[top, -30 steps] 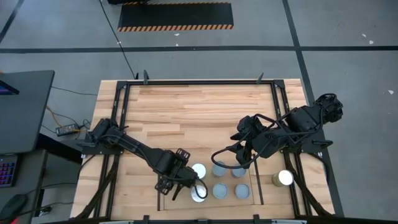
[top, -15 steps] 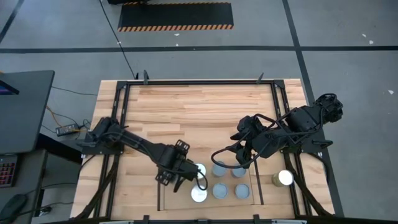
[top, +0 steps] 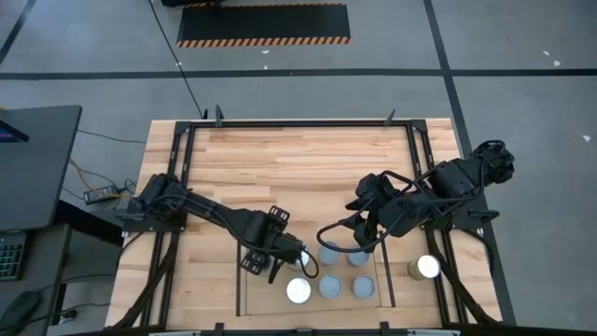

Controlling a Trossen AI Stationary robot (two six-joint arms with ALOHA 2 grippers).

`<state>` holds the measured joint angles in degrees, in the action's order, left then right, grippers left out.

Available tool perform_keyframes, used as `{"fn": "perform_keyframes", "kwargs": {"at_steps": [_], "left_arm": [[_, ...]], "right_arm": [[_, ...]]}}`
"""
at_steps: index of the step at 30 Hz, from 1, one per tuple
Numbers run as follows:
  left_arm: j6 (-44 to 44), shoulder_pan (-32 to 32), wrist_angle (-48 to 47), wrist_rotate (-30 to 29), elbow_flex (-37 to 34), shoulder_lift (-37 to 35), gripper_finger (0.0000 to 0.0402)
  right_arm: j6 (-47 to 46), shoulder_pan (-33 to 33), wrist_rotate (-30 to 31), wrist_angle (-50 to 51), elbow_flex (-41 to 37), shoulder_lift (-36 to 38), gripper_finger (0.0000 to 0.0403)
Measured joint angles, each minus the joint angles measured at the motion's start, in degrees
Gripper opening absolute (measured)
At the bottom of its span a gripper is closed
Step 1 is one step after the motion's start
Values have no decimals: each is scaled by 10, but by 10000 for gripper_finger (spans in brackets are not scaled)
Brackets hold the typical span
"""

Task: Pick and place cans onto a shelf
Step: Put the canned pears on the left shelf

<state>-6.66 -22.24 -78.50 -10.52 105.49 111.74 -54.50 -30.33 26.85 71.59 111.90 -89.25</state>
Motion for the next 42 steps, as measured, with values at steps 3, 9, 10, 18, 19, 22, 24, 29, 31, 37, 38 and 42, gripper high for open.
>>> {"fn": "perform_keyframes", "kwargs": {"at_steps": [3,9,10,18,19,22,24,29,31,37,38,42], "left_arm": [[0,-1,18,0,0,0,355],[0,-1,25,-9,0,0,355],[0,-1,18,-9,0,0,355],[4,-2,-25,-8,0,0,355],[4,-2,-26,-8,0,0,355],[3,-2,-34,-8,0,0,355],[1,-2,-41,-3,0,0,355],[0,-2,-41,-2,0,0,355],[0,-2,-40,-2,0,0,355],[-5,-1,-37,-9,0,0,355],[-5,-1,-36,-12,0,0,355],[-5,-1,-37,-13,0,0,355]], "right_arm": [[0,0,0,0,0,0,226],[1,0,0,0,0,0,226],[1,0,0,0,0,0,226],[5,1,0,0,0,0,226],[5,1,0,0,0,0,226],[6,1,0,0,0,0,226],[6,1,0,0,0,0,226],[7,1,0,0,0,0,226],[7,1,0,0,0,0,226],[7,1,0,0,0,0,226],[7,1,0,0,0,0,226],[7,1,0,0,0,0,226]]}}
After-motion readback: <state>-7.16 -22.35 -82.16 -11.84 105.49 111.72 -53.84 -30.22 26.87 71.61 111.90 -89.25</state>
